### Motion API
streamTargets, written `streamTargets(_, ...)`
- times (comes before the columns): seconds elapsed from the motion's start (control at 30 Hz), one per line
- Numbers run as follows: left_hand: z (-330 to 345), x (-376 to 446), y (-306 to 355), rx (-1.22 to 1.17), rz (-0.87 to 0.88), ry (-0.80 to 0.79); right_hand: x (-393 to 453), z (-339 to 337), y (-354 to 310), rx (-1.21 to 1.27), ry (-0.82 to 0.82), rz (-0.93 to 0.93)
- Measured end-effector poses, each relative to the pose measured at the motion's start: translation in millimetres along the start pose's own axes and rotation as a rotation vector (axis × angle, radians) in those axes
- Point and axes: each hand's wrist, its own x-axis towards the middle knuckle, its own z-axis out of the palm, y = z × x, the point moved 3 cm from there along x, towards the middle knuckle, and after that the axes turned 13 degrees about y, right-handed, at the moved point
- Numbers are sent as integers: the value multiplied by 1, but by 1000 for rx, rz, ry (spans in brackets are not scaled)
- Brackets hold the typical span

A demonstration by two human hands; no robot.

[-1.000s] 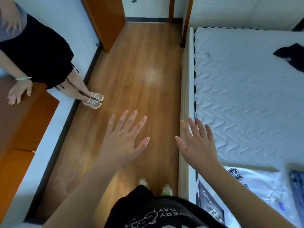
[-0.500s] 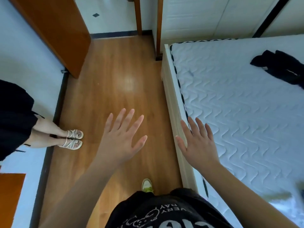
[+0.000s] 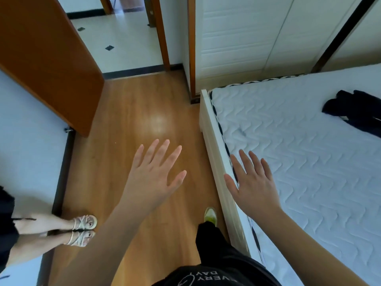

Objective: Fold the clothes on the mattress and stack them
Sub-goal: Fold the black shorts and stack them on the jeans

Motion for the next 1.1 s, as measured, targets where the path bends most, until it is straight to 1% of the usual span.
streamTargets(0.13,4,91,-20,10,-46,18,99,1,8,45,25,2)
streamTargets(0.27,-1,174,-44,47,-57,50,196,-5,9,36,49,-46)
streamTargets(0.37,-3,228,-66,62,-50,72,259,-10,5,42,85,-46)
streamTargets(0.53,9,314,-119,95,-25,117,355,-1,-13,38,99,-32)
streamTargets(0.63,23,365,-156,98,-8,110,412,10,-30,15,104,-16)
streamTargets(0.8,43,455,-224,79,48,81,509,22,-66,25,128,52)
streamTargets(0.9,47,515,-256,64,112,67,559,22,-84,44,136,100)
streamTargets(1.1,60,618,-276,36,226,65,639,25,-85,-1,124,189)
